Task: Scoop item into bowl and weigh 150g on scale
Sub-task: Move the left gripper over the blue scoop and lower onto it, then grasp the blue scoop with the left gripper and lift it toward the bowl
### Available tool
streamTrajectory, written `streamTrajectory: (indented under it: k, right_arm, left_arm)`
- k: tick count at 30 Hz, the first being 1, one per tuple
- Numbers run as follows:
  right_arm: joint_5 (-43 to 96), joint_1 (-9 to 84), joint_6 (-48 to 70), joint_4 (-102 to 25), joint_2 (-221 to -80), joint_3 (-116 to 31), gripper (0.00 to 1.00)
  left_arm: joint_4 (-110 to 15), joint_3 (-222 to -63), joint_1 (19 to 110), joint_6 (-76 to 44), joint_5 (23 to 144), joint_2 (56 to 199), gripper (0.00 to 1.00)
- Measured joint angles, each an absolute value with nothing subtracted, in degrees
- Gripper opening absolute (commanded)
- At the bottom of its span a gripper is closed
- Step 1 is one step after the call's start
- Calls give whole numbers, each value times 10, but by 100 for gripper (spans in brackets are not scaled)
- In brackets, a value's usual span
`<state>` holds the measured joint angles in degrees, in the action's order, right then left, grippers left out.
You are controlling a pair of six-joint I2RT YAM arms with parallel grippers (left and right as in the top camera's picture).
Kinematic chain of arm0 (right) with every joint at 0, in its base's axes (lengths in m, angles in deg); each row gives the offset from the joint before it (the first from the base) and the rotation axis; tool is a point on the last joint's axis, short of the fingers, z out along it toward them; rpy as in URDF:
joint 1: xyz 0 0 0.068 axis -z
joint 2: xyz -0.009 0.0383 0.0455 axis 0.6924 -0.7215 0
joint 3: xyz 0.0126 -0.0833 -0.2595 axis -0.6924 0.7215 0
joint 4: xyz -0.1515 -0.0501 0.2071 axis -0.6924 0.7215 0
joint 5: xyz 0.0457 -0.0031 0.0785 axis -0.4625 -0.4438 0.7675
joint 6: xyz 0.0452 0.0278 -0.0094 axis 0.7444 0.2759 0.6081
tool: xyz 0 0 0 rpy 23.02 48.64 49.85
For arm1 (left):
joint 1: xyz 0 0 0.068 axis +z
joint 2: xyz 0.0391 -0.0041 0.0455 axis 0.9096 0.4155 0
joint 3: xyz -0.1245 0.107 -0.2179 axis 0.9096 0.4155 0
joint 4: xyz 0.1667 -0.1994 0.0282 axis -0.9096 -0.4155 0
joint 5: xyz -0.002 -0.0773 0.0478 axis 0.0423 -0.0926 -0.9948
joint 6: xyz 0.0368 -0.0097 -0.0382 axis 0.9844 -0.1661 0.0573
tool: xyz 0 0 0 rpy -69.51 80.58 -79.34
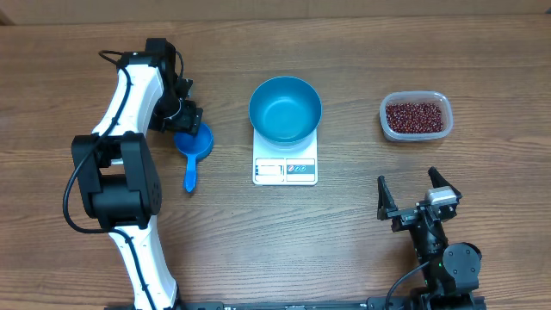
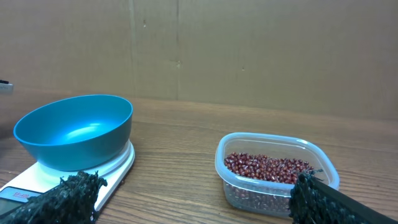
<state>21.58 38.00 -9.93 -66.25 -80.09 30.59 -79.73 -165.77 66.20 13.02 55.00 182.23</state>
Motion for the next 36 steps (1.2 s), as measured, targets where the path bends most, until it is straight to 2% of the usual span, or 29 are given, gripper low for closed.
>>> streamTrajectory:
  k: [6,20,25,27,28,29,30,31,36]
  right_arm:
    - [216,380,-100,-662,-801,306,100]
    - [216,380,-99,-662,-801,306,100]
    - [216,380,-100,-662,-801,306,100]
    - [216,380,-100,-662,-801,306,100]
    - [216,380,-100,-662,-801,306,100]
    - [216,380,-99,-662,-801,306,100]
    - [216,380,-100,-662,-801,306,100]
    - [216,380,-99,-662,-801,306,100]
    - [216,380,-99,-662,-801,306,100]
  left_arm:
    - [-797,-1658,662,130,551,1822,89]
    - [-778,-1652,662,130,551,1822,92]
    - [-765,-1629,662,130,551,1822,86]
    - [-765,-1624,662,130,551,1822,74]
    - [-765,-1622,662,131,551,1822,57]
    - [-764,-1622,662,131,551,1823,36]
    - [-763,-1622,662,129,551,1823,18]
    - [-762,-1622,662,128,551,1823,5]
    - [-756,-1622,662,129,553,1823,4]
